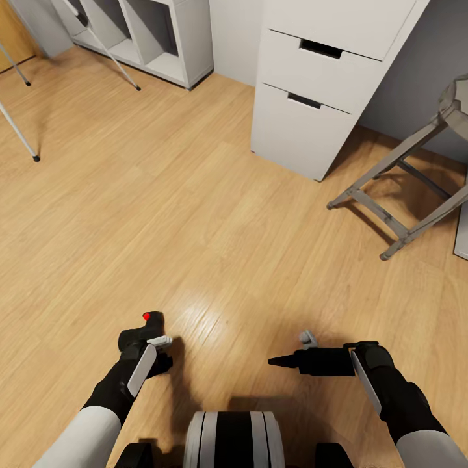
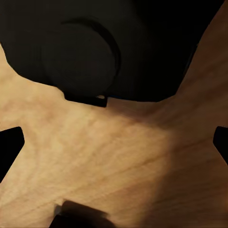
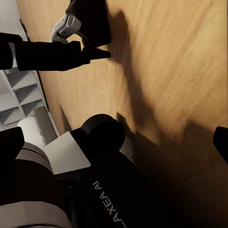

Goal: Attach the digital camera to the camera tripod in the bedroom.

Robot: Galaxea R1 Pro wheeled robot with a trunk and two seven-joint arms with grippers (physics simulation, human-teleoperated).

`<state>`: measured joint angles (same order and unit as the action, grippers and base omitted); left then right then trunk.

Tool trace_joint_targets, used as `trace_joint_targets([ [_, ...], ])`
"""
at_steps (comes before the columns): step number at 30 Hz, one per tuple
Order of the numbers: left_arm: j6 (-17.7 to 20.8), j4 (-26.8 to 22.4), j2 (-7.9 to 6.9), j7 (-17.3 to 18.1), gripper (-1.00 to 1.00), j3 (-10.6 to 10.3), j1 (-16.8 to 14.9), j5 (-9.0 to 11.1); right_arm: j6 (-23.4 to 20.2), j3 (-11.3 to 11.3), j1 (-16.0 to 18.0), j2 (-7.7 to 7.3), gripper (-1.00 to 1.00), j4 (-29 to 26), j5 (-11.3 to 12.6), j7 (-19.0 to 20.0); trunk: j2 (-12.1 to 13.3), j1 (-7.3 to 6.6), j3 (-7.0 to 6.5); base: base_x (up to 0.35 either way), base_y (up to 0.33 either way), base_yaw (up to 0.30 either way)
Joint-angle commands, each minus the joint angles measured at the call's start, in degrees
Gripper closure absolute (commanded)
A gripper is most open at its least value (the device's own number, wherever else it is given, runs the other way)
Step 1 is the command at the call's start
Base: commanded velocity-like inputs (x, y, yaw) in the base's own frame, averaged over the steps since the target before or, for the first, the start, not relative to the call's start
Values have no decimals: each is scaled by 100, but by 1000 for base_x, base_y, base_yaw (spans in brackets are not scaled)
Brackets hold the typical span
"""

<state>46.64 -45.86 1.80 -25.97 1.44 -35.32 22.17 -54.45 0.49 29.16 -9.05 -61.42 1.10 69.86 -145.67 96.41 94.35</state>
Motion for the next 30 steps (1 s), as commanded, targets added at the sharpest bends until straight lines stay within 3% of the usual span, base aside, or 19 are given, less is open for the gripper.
trace_joint_targets([
  [1,12,-9,5,-48,-100,14,-1,60,-48,3,2,0,-100,-2,8,10,-1,-1,4,0,0,0],
  [21,-15,-24,-14,-50,-100,5,-1,60,-48,12,2,0,-100,-2,-4,10,-1,-1,4,0,0,0],
  [30,-363,57,-55,-28,-100,-11,-1,12,-48,12,2,0,-100,-2,2,10,-1,-1,4,0,0,0],
])
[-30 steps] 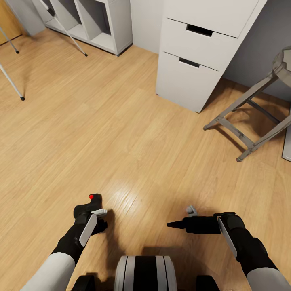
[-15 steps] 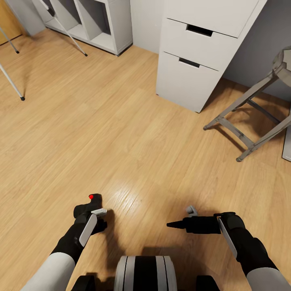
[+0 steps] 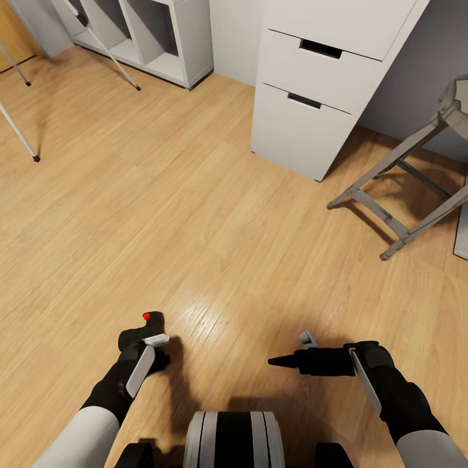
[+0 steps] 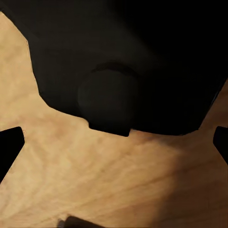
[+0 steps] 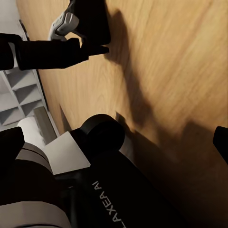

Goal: Attach the digital camera to the camera tripod in the bedroom.

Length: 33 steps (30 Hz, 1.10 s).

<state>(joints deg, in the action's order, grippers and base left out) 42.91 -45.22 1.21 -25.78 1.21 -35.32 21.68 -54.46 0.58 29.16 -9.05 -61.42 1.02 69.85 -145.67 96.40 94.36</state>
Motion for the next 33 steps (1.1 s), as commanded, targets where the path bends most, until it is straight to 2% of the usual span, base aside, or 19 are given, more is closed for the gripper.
trace_joint_targets([
  [1,-60,5,-6,-45,-100,9,-1,-3,-47,4,2,0,-100,-1,10,11,-1,-1,3,0,0,0],
  [4,-169,82,-16,-34,-100,2,-1,-452,-44,4,2,0,-100,0,10,11,-1,-1,3,0,0,0],
  [7,-186,135,-11,-29,-100,2,-1,-609,-43,4,2,1,-100,-1,8,11,-1,-1,3,0,0,0],
  [11,-198,185,-3,-19,-100,-3,-1,-724,-41,2,2,5,-100,-1,5,11,-1,-1,3,0,0,0],
  [20,-208,218,1,-15,-100,-58,-1,-774,-40,4,2,8,-100,-1,7,11,-1,-1,3,0,0,0],
  [21,-211,223,2,-10,-100,-167,-1,-778,-39,4,2,8,-100,-1,9,11,-1,-1,3,0,0,0],
  [27,-216,231,4,-3,-100,-373,-1,-776,-39,4,2,7,-100,-1,6,11,-1,-1,3,0,0,0],
  [33,-220,232,10,2,-100,-435,-1,-776,-39,4,2,2,-100,-1,5,11,-1,-1,3,0,0,0],
])
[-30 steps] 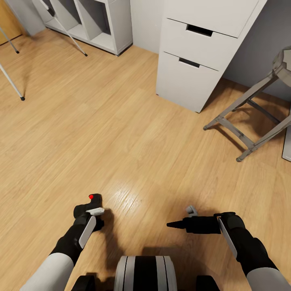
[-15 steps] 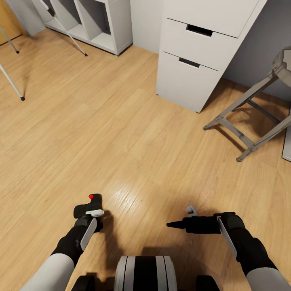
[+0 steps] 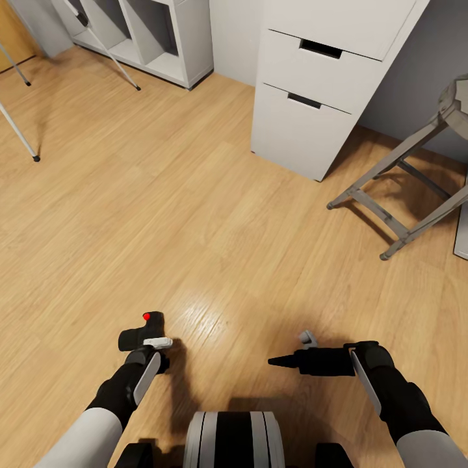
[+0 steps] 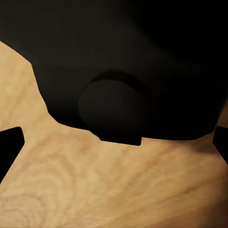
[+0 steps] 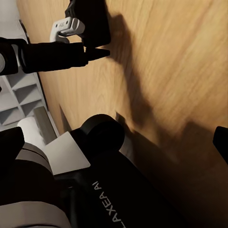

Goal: Attach the digital camera to the camera tripod in the bedroom.

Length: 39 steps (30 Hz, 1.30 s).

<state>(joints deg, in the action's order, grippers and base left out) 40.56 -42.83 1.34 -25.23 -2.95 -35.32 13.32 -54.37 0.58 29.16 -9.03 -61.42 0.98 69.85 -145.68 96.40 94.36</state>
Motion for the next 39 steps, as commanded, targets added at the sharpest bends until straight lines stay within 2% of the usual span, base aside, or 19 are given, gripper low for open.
trace_joint_targets([
  [1,14,-6,-3,-53,-100,-21,-1,59,-47,4,2,-1,-100,-2,9,11,-1,-1,3,0,0,0],
  [14,-3,-11,-2,-57,-100,-30,-1,57,-47,4,2,4,-100,-2,5,11,-1,-1,3,0,0,0],
  [18,-503,-9,-2,-55,-100,-37,-1,57,-47,4,2,-1,-100,-2,1,11,-1,-1,3,0,0,0],
  [22,-819,-7,-2,-53,-100,-44,-1,57,-47,4,2,-17,-100,0,5,11,-1,-1,3,0,0,0],
  [38,-1038,-15,-5,-53,-100,-48,-1,49,-47,4,2,-37,-100,7,7,11,-1,-1,3,0,0,0],
  [39,-1044,-15,-6,-53,100,-48,-1,49,-47,4,2,-37,-100,7,7,11,-1,-1,3,0,0,0],
])
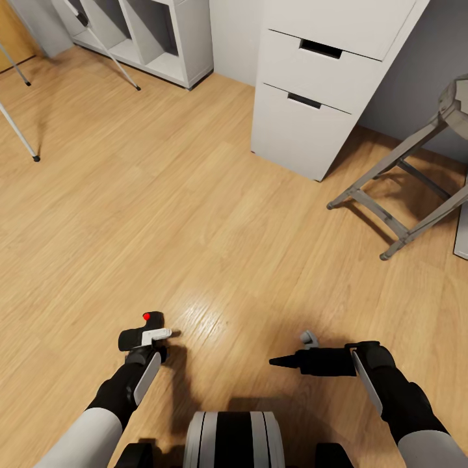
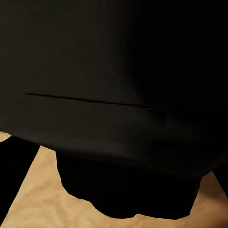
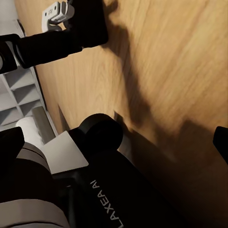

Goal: Attach the digital camera to the camera tripod in the bedroom.

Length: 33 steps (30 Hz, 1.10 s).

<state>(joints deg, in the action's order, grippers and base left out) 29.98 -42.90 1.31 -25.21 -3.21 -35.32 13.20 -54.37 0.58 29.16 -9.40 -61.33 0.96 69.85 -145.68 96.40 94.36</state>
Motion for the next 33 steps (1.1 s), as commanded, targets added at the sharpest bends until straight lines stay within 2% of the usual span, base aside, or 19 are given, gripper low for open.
trace_joint_targets([
  [1,6,-8,-5,-54,100,-22,-1,62,-47,4,2,0,-100,-2,9,11,-1,-1,3,0,0,0],
  [10,-42,-10,1,-54,100,-22,-1,65,-47,4,2,-1,-100,-3,9,11,-1,-1,3,0,0,0],
  [14,-185,-81,15,-59,100,-18,-1,64,-47,4,2,-1,-100,-5,15,11,-1,-1,3,0,0,0],
  [16,-221,-155,26,-74,100,-47,-1,62,-47,4,2,-1,-100,-7,16,11,-1,-1,3,0,0,0],
  [18,-242,-340,61,-88,100,-165,-1,61,-47,4,2,-1,-100,-8,17,11,-1,-1,3,0,0,0],
  [20,-226,-888,129,-115,100,-404,2,76,-47,4,2,-1,-100,-8,18,11,-1,-1,3,0,0,0],
  [21,-201,-1467,191,-159,100,-549,5,97,-47,4,2,-1,-100,-7,18,11,-1,-1,3,0,0,0],
  [22,-191,-1691,222,-186,100,-586,5,102,-47,4,2,-1,-100,-8,18,11,-1,-1,3,0,0,0],
  [24,-146,-2647,401,-380,100,-710,42,111,-47,4,2,-1,-100,-8,18,11,-1,-1,3,0,0,0],
  [25,286,-3821,701,-1841,100,-1378,357,402,-47,-1,2,-1,-100,-5,7,11,-1,-1,3,0,0,0],
  [33,269,-3853,690,-1855,100,-1385,359,456,-47,0,2,2,-100,-2,1,11,8,-19,-152,0,0,0],
])
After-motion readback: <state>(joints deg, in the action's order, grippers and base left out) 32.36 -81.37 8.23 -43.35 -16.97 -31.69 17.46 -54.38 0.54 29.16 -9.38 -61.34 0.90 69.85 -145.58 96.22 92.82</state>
